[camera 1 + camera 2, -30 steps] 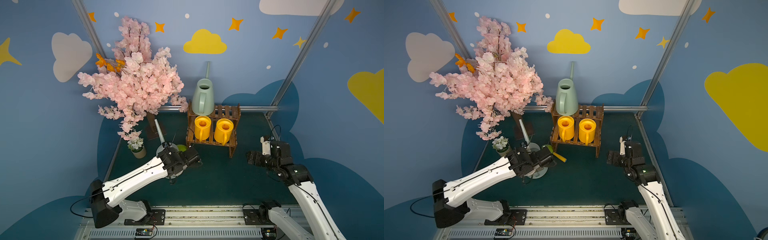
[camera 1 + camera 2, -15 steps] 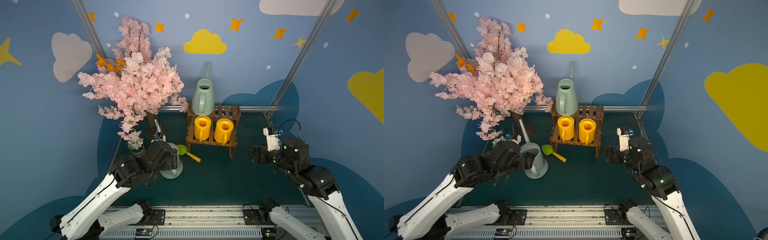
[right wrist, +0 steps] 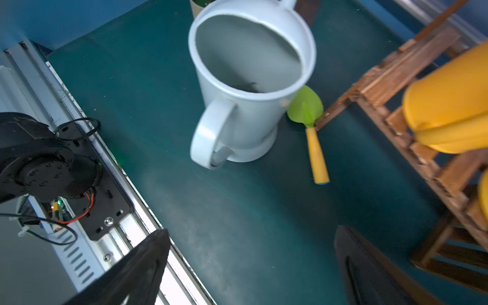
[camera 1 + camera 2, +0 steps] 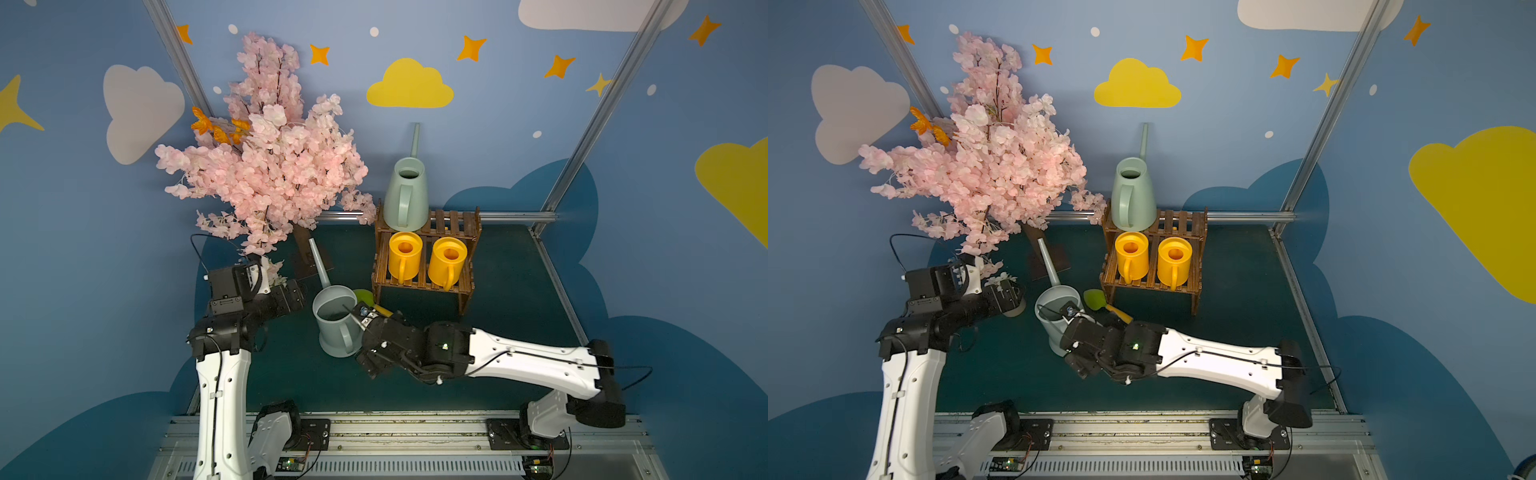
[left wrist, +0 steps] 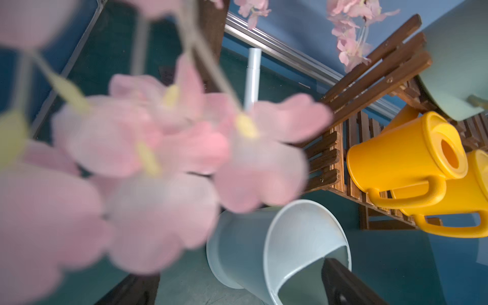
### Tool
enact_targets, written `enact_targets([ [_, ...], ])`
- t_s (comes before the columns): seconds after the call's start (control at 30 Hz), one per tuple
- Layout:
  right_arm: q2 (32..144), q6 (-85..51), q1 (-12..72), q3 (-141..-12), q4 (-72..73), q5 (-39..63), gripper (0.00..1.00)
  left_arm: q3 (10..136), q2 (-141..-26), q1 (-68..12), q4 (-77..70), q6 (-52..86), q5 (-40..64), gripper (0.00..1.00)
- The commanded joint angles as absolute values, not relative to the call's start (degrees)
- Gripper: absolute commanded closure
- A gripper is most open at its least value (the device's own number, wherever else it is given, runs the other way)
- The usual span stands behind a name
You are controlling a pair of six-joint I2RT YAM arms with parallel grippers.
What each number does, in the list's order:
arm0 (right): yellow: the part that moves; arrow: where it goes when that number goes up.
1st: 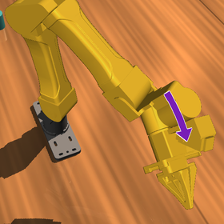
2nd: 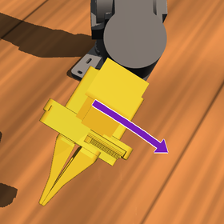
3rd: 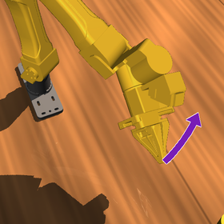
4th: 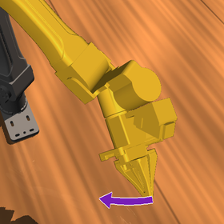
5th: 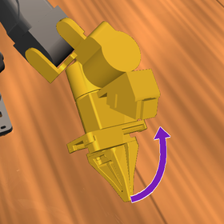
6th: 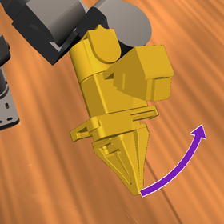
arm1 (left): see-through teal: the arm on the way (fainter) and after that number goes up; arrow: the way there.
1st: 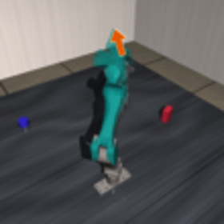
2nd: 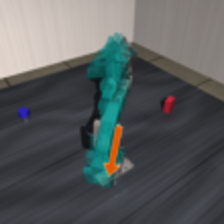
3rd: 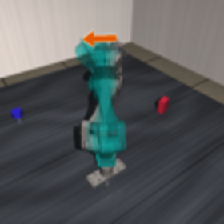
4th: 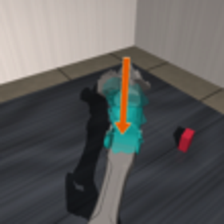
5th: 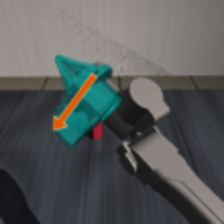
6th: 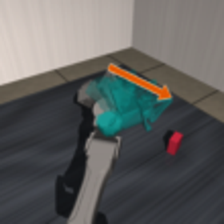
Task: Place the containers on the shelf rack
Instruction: 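Pick up a container from the center of the board.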
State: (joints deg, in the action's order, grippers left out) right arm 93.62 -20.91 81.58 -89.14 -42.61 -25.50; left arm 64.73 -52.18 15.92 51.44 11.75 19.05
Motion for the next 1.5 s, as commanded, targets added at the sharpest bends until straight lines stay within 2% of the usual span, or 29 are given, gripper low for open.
enact_targets([
  [0.0, 95.9, -25.24, 82.21, -92.02, -39.37, -26.21, 0.02, 63.18, -50.88, 19.52, 44.73, 9.3, 31.12, 0.0],
  [0.1, 98.88, -27.54, 82.61, -91.58, -35.51, -26.12, 0.02, 60.5, -49.46, 20.57, 41.32, 10.47, 30.74, 0.0],
  [0.3, 104.76, -30.85, 82.34, -91.28, -32.65, -33.52, 0.04, 52.04, -44.68, 20.77, 33.77, 14.43, 31.12, 0.0],
  [0.43, 108.97, -31.51, 82.23, -92.7, -29.32, -33.88, 0.1, 49.98, -45.17, 20.8, 33.97, 13.93, 30.46, 0.0],
  [0.67, 112.84, -31.25, 82.18, -94.12, -28.52, -37.83, 0.36, 48.01, -43.46, 20.78, 34.44, 14.76, 27.47, 0.0],
  [0.83, 112.21, -31.43, 81.82, -91.9, -25.36, -39.29, 0.64, 46.76, -42.53, 20.74, 33.65, 15.51, 28.32, 0.0],
  [1.17, 108.79, -31.65, 82.97, -87.91, -22.12, -40.12, 0.9, 44.05, -40.6, 20.65, 31.64, 16.87, 31.55, 0.0],
  [1.33, 106.17, -33.15, 83.58, -87.76, -26.13, -41.36, 0.98, 43.44, -39.37, 20.59, 31.07, 17.16, 32.67, 0.0],
  [1.47, 102.54, -34.76, 83.79, -86.36, -28.4, -39.8, 1.0, 44.08, -39.11, 20.34, 30.88, 16.97, 33.08, 0.0],
])
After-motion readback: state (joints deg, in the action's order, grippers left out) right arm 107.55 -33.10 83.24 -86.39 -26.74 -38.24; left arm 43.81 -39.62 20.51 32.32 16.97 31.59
